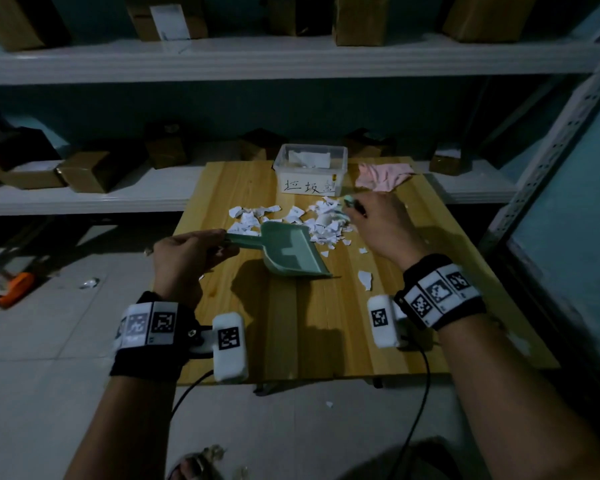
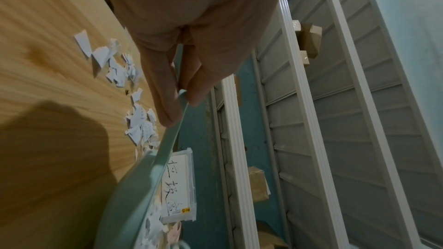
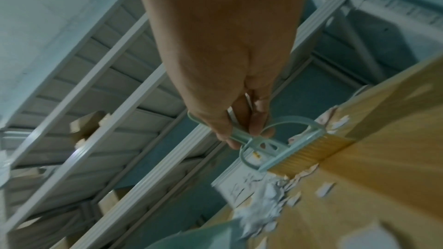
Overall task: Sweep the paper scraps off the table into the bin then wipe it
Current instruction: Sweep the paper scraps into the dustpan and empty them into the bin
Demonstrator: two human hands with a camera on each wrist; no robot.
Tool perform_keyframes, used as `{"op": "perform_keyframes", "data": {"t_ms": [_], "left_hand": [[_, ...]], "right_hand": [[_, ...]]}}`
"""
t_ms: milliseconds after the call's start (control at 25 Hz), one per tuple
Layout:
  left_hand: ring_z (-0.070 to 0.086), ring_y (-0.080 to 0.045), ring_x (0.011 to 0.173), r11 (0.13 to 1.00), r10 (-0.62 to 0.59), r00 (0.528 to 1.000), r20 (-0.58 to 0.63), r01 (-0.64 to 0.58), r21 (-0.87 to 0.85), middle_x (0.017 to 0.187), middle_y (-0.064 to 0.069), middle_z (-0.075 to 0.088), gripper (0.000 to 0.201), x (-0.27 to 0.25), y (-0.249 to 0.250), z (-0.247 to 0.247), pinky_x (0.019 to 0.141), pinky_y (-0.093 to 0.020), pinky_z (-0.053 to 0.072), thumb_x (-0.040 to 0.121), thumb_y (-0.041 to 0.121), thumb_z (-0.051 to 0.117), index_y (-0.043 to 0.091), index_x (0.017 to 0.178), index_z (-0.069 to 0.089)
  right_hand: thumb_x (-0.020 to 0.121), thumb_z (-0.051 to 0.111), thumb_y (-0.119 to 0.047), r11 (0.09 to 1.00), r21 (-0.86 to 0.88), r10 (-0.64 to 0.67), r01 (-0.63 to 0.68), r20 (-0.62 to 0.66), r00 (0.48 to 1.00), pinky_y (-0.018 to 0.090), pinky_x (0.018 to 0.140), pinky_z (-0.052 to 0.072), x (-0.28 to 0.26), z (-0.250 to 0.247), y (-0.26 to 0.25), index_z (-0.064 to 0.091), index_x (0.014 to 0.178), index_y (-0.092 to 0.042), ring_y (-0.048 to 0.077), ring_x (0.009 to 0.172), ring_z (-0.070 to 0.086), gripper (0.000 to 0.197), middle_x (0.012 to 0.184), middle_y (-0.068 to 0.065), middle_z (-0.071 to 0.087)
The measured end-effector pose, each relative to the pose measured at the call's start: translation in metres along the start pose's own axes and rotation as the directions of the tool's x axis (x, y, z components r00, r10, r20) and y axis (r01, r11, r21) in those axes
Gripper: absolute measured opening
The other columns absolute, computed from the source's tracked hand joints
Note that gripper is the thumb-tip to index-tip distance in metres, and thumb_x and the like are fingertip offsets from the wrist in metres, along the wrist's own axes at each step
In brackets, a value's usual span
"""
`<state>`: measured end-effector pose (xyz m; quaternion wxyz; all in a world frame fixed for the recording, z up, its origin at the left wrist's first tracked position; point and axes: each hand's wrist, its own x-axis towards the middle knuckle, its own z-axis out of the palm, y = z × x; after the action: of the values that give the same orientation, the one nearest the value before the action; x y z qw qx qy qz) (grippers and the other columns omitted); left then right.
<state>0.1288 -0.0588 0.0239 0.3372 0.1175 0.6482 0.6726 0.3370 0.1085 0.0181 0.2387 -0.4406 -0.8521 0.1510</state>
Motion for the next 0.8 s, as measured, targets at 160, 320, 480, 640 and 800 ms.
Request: {"op": "perform_keyframes", "data": {"t_ms": [160,320,480,640,800], "left_hand": [[0.075,-0.023,0.079,1.0,-0.024,0.999,0.023,0.024,0.0,0.098,-0.019,0.072,0.011,0.003,-0.001,0.005,0.064,-0.024,0.062,0.092,0.002,0.061,-0.003,0.099,0.068],[0.074,-0.022,0.077,1.0,-0.026,0.999,0.019,0.026,0.001,0.096,-0.017,0.072,0.01,0.0,-0.002,0.011,0.058,-0.021,0.06,0.091,0.002,0.061,-0.002,0.098,0.067],[0.074,-0.022,0.078,0.999,-0.033,0.999,0.031,0.033,0.009,0.095,-0.017,0.072,0.011,0.001,-0.004,0.015,0.064,-0.025,0.062,0.091,0.003,0.061,-0.002,0.1,0.067],[0.075,-0.022,0.079,0.999,-0.033,0.999,0.042,0.033,-0.004,0.097,-0.019,0.072,0.014,0.002,-0.006,0.016,0.066,-0.026,0.062,0.091,0.002,0.062,-0.005,0.103,0.066],[0.075,-0.021,0.074,0.998,-0.052,0.996,0.073,0.054,-0.025,0.095,-0.018,0.071,0.01,0.002,-0.007,0.015,0.067,-0.027,0.062,0.093,0.002,0.059,-0.003,0.098,0.066]], "right_hand": [[0.1,0.052,-0.029,0.996,0.011,-0.085,0.085,0.028,0.996,0.036,0.068,0.05,-0.002,0.006,-0.013,0.069,0.098,-0.012,0.023,0.079,0.061,0.024,0.088,0.008,0.067],[0.099,0.052,-0.034,0.997,0.046,-0.069,0.068,0.017,0.997,0.04,0.068,0.053,-0.002,0.002,-0.016,0.066,0.093,-0.014,0.021,0.077,0.062,0.025,0.085,0.005,0.065],[0.097,0.054,-0.037,0.991,0.126,-0.044,0.042,0.012,0.999,0.044,0.068,0.056,-0.005,-0.001,-0.02,0.065,0.088,-0.013,0.022,0.074,0.064,0.028,0.082,0.005,0.064],[0.099,0.054,-0.035,0.978,0.207,-0.028,0.03,-0.01,1.0,0.035,0.067,0.058,-0.008,-0.003,-0.025,0.066,0.092,-0.011,0.015,0.076,0.067,0.027,0.087,0.004,0.068],[0.099,0.054,-0.033,0.947,0.321,0.005,0.018,-0.072,0.997,0.03,0.066,0.062,-0.01,-0.007,-0.024,0.066,0.096,-0.014,0.004,0.074,0.07,0.023,0.087,-0.002,0.072]]}}
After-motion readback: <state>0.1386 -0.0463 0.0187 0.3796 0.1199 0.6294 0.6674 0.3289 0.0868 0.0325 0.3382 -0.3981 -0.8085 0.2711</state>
